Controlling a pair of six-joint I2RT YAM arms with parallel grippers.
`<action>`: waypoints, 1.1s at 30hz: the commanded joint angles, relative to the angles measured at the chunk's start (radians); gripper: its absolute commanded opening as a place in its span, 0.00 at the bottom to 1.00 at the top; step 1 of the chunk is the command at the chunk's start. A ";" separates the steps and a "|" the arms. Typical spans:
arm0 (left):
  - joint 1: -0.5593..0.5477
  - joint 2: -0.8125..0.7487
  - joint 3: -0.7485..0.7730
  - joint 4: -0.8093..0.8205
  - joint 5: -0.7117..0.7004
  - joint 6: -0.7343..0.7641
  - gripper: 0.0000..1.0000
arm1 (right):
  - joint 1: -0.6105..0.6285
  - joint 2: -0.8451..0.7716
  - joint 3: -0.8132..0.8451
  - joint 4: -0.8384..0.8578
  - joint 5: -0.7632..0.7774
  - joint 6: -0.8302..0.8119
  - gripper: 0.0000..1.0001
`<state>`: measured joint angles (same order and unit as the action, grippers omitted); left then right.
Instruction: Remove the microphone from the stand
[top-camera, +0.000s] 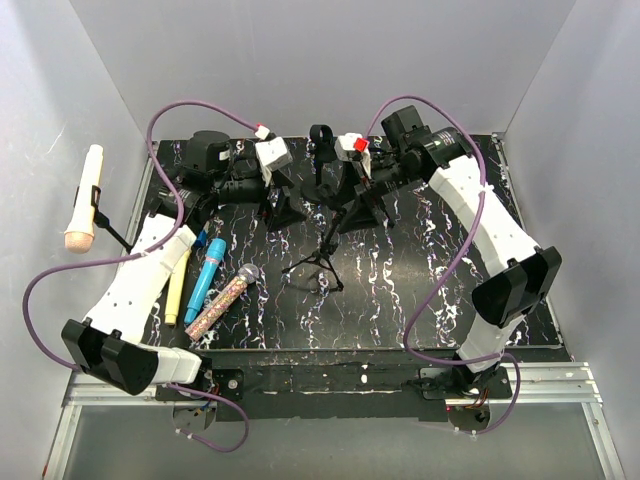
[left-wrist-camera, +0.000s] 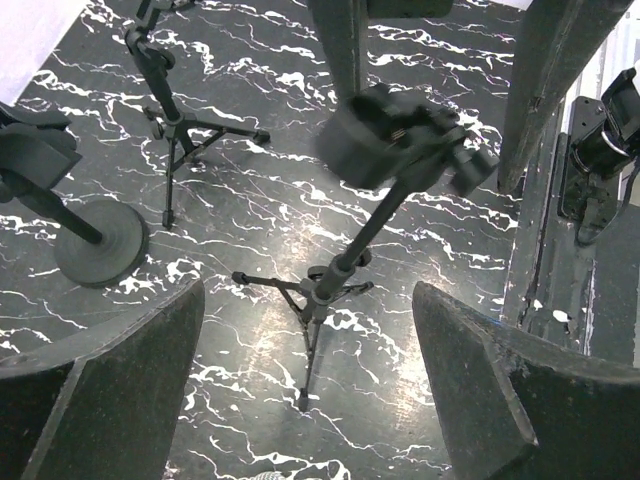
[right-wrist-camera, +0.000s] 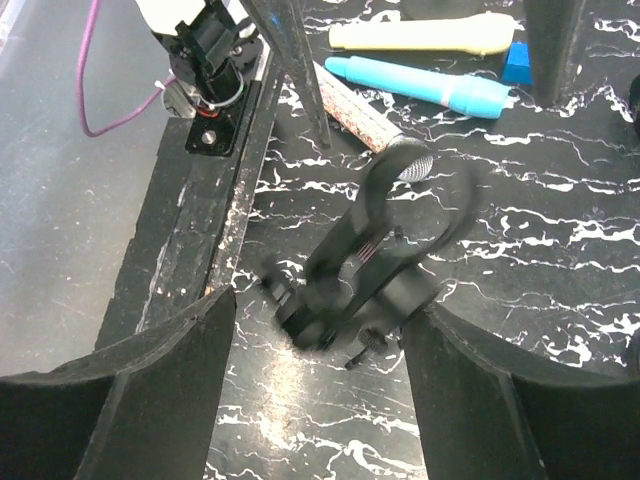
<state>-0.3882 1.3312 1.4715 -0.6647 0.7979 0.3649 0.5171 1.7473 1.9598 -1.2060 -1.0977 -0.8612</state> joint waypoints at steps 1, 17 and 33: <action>-0.003 -0.020 -0.026 0.027 0.021 0.000 0.84 | -0.002 -0.055 -0.036 0.109 0.031 0.088 0.76; -0.005 0.008 -0.126 0.192 0.078 -0.061 0.86 | -0.129 -0.222 -0.198 0.163 0.137 0.191 0.87; -0.044 0.033 -0.327 0.658 0.026 -0.388 0.51 | -0.134 -0.483 -0.663 0.569 0.311 0.499 0.84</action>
<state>-0.4084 1.3849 1.1828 -0.1570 0.8371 0.0669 0.3824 1.3094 1.3468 -0.7815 -0.8413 -0.4694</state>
